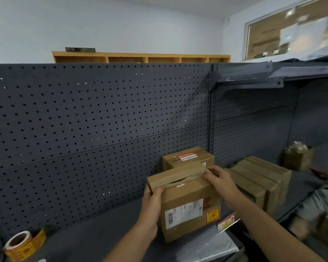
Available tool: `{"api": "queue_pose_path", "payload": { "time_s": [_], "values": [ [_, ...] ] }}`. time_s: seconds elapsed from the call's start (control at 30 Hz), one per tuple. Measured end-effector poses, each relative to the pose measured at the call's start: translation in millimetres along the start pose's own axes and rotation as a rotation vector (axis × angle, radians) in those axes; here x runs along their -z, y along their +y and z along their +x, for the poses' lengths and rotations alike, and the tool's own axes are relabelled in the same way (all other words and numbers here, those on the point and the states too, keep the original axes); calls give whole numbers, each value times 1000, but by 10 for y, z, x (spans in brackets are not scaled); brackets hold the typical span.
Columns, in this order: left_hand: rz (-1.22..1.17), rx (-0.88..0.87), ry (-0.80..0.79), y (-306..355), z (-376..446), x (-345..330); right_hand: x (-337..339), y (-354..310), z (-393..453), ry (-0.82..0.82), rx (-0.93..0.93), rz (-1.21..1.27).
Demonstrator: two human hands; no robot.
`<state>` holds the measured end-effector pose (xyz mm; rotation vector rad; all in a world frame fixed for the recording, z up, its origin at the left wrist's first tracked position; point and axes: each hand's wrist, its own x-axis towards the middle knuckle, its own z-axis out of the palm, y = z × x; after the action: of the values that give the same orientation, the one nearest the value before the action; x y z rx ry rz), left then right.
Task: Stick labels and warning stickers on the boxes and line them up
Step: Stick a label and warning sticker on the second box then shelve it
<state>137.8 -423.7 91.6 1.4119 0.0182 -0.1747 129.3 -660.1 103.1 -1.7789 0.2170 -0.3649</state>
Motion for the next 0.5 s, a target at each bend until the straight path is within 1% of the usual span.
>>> {"api": "queue_pose_path", "payload": {
  "time_s": [0.1, 0.23, 0.4, 0.5],
  "values": [
    [44, 1, -39, -39, 107, -291, 279, 86, 179, 15, -14, -32],
    [140, 33, -49, -146, 355, -591, 623, 240, 419, 27, 3, -99],
    [121, 56, -63, -250, 558, -926, 955, 433, 678, 32, -45, -73],
    [138, 61, -51, -359, 653, -1070, 1034, 489, 812, 15, -28, -96]
  ]
}}
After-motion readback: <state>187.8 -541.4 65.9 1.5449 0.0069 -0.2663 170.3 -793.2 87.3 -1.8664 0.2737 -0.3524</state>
